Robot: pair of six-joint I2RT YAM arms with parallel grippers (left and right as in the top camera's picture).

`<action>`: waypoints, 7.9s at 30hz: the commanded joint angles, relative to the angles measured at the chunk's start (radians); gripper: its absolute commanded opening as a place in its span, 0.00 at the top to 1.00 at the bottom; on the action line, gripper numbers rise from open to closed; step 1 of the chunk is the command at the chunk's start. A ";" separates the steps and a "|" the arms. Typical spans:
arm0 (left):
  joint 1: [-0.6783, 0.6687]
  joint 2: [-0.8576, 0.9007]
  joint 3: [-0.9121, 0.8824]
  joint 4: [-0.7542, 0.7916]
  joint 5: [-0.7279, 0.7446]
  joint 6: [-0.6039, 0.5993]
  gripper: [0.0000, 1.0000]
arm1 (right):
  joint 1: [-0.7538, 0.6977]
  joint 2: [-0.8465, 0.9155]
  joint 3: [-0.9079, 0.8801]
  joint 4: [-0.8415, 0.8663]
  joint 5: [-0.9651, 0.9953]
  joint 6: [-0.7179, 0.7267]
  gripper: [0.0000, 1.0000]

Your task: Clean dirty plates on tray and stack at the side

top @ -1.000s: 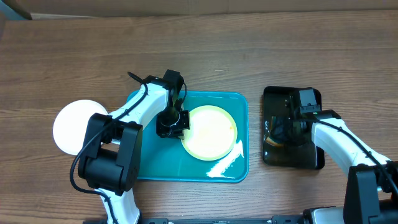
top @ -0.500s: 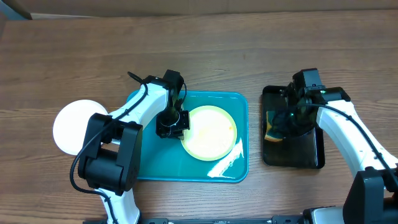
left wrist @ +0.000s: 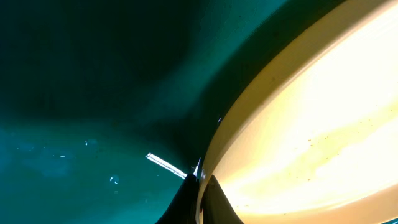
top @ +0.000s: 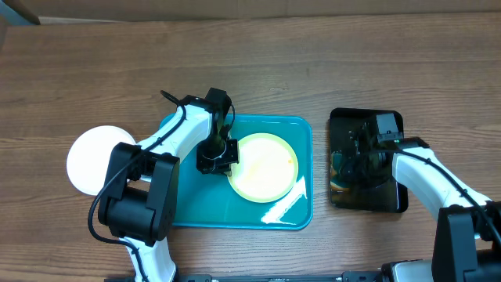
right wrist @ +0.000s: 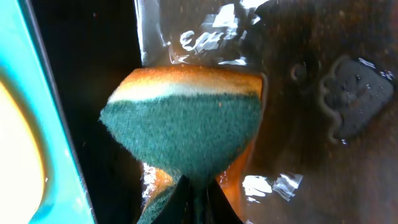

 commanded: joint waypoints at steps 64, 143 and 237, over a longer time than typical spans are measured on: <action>-0.274 -0.523 -0.006 -0.055 -1.160 -0.044 0.96 | -0.004 -0.221 0.327 -0.453 0.132 0.002 0.00; 0.811 -0.455 -0.008 0.008 -0.364 -0.029 0.96 | -0.004 -0.221 0.326 -0.457 0.136 0.002 0.00; 0.397 -1.396 -0.391 -0.006 -0.118 0.177 0.01 | -0.004 -1.003 0.042 -0.310 0.256 0.029 0.00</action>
